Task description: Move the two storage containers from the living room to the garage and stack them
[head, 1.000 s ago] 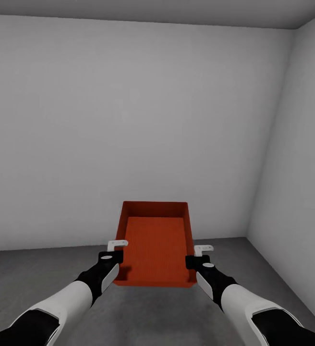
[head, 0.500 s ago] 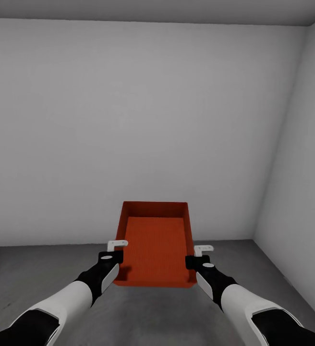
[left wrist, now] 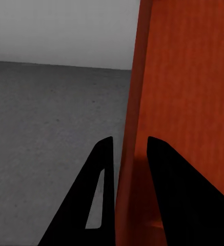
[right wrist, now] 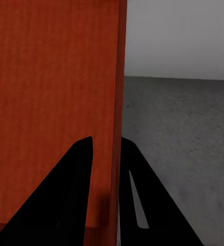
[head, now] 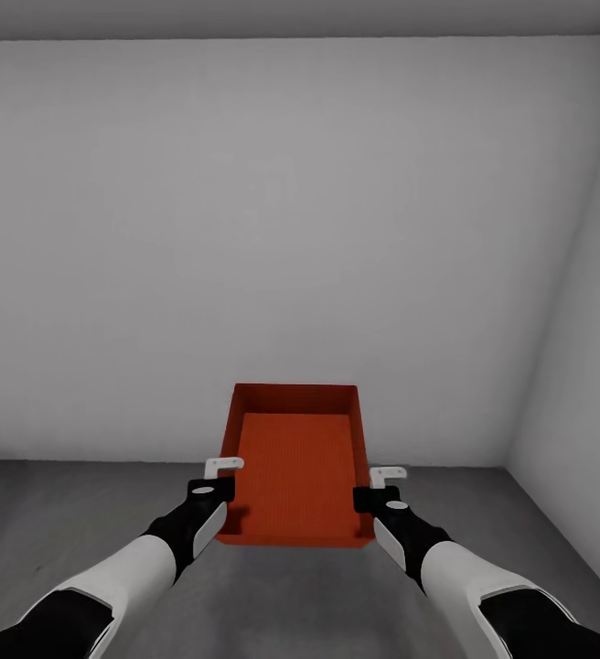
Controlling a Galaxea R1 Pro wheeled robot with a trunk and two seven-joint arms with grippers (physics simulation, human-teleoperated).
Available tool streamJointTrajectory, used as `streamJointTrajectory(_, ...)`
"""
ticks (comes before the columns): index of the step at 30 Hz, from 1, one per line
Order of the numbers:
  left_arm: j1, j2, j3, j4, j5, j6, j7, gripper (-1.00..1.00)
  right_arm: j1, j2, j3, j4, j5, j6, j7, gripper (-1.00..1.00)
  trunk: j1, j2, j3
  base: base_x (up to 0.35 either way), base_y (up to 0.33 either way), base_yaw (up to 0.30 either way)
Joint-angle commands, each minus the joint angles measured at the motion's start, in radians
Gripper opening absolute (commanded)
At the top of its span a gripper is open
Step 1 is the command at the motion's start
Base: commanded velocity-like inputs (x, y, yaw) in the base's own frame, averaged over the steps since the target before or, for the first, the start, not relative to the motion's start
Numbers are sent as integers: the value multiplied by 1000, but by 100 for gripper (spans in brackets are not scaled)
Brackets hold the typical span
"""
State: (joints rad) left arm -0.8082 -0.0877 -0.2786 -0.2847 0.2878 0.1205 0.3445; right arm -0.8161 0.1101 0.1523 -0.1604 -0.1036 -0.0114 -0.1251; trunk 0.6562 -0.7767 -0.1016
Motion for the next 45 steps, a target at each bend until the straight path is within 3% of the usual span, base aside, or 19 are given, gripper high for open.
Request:
streamJointTrajectory(1, -2, 0, 23, -13, -20, -16, 11, -100, 0, 0, 10, 2, -24, -1, -4, -100, 1, -1, -2, 306, 0, 2)
streamJointTrajectory(26, -2, 0, 24, -13, -19, -16, 11, -100, 0, 0, 10, 1, -24, 0, -4, -100, 1, -1, -2, 315, 0, 0)
streamJointTrajectory(45, -1, 0, 24, -14, -19, -16, 12, -100, 0, -1, 10, 1, -24, 1, -5, -100, 1, -1, -28, 24, 0, 0)
